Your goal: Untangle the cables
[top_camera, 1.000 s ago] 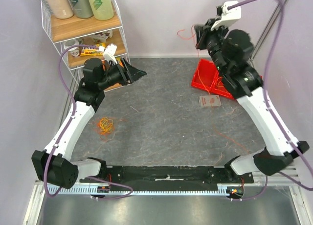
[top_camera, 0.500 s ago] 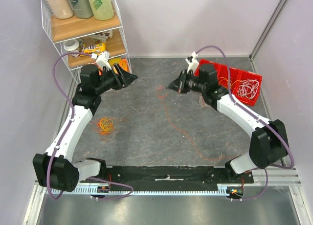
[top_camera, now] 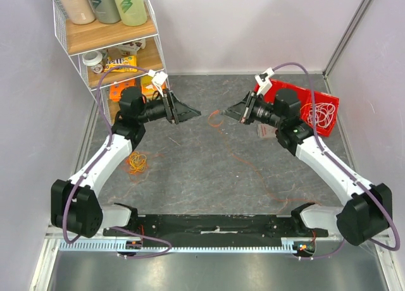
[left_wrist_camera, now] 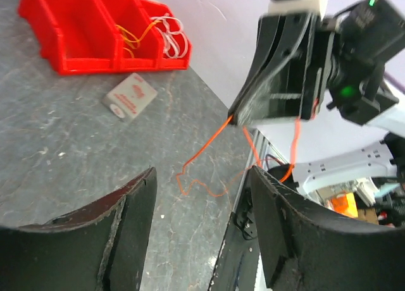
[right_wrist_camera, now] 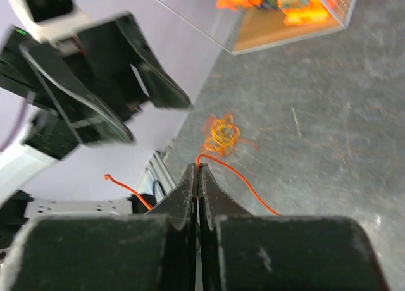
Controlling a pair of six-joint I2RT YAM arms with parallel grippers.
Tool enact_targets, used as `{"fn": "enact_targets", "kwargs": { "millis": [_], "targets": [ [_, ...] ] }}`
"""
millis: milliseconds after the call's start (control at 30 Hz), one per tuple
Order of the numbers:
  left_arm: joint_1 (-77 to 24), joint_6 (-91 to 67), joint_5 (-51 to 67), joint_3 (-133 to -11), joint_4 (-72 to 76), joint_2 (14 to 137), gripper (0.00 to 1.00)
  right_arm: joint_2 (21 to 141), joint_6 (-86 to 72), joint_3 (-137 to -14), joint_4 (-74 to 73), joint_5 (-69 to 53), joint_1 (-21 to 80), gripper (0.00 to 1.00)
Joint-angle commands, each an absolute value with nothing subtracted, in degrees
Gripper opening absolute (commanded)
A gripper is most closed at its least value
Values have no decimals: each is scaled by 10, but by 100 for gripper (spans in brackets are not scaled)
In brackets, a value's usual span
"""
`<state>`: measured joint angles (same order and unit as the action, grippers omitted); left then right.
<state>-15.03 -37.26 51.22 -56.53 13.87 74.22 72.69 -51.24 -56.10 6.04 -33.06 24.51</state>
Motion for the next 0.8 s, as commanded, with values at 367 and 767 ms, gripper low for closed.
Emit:
{"fn": "enact_targets", "kwargs": {
  "millis": [367,767],
  "targets": [
    [-264,-322,494,-502,289,736,68,663,-630,-615,126,-342,281,0],
    [-255,-290,433,-521,197,739,3,647,-515,-609,1,-271,345,12]
  ]
}}
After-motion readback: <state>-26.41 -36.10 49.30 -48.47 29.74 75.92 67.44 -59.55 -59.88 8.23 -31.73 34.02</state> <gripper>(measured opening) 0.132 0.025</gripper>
